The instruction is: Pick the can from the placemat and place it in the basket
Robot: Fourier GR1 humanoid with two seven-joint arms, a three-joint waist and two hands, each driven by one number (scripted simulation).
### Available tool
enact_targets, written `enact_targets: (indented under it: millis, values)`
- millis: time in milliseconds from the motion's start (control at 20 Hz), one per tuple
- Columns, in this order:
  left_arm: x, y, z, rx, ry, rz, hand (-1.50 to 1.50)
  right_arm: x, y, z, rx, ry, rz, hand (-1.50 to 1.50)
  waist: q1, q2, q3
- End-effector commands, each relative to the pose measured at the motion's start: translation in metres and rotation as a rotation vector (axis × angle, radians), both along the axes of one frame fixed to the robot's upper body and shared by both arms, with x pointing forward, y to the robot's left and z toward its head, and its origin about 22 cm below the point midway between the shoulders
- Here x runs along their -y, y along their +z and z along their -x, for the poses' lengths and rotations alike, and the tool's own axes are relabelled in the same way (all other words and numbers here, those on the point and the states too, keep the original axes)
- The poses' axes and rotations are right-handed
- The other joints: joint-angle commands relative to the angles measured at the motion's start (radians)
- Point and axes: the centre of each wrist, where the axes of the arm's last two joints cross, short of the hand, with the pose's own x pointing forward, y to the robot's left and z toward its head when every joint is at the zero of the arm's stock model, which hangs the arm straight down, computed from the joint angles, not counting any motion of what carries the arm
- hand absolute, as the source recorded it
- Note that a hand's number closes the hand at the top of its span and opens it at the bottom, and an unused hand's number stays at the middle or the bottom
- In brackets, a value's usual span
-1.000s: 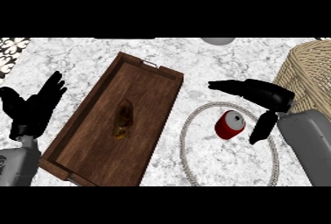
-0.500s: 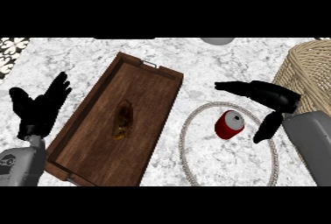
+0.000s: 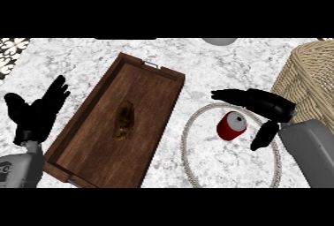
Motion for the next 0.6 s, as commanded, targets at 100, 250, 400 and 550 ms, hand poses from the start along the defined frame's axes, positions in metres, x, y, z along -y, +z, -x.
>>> enact_targets:
  millis: [100, 250, 400, 550]
  values:
    - [0.011, 0.025, -0.004, -0.004, -0.009, 0.003, 0.00, 0.002, -0.011, 0.012, 0.004, 0.031, 0.046, -1.50, -0.002, -0.001, 0.000]
    - [0.005, -0.010, 0.003, -0.014, -0.019, 0.016, 0.00, -0.017, -0.026, 0.012, -0.007, 0.030, 0.046, -1.50, -0.001, 0.001, 0.000]
    - [-0.002, -0.008, 0.005, 0.009, -0.006, -0.015, 0.00, -0.012, -0.032, 0.013, 0.088, 0.142, 0.156, 1.50, 0.003, 0.002, 0.000]
    - [0.005, 0.003, 0.000, 0.016, 0.000, 0.010, 0.00, -0.025, -0.040, -0.009, 0.082, 0.124, 0.144, 1.50, 0.008, 0.002, 0.000]
